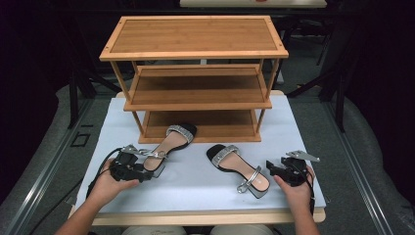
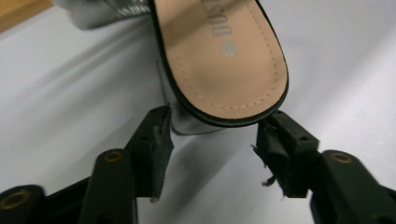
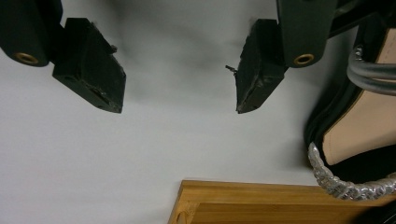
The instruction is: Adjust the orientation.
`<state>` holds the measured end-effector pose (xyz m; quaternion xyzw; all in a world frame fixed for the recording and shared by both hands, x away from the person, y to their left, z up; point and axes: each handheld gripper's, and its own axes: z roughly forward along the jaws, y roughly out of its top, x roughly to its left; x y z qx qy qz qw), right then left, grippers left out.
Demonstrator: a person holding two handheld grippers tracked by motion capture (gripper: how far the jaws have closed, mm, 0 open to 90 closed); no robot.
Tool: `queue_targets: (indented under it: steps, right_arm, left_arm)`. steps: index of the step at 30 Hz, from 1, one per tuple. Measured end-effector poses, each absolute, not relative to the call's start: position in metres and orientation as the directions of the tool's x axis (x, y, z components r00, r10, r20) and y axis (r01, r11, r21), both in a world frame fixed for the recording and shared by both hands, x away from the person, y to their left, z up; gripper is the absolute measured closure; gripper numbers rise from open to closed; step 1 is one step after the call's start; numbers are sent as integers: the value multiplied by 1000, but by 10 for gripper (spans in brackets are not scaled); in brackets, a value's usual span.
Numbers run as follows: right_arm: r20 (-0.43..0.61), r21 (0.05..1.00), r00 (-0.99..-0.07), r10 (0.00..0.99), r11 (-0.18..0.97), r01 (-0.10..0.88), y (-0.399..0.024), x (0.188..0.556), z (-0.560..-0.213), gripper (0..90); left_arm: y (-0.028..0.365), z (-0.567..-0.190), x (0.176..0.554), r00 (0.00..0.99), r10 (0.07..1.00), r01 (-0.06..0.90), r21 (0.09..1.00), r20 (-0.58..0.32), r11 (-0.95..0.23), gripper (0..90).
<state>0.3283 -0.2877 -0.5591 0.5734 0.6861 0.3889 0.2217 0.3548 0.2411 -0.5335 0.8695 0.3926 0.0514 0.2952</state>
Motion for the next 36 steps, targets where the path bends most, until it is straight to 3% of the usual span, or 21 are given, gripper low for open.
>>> queue_targets:
  steps: [11,23,36]
  right_arm:
    - [141,787,-243,960,40,615,-287,329,-559,328]
    - [146,783,-244,959,39,621,-288,329,-560,329]
    - [147,783,-244,959,38,621,-287,329,-560,329]
  left_arm:
    - [225,-534,348,700,693,633,598,-171,-492,444]
    - [192,-548,352,726,670,584,653,-154,-482,276]
    - [178,-539,351,730,676,557,663,-102,-501,309]
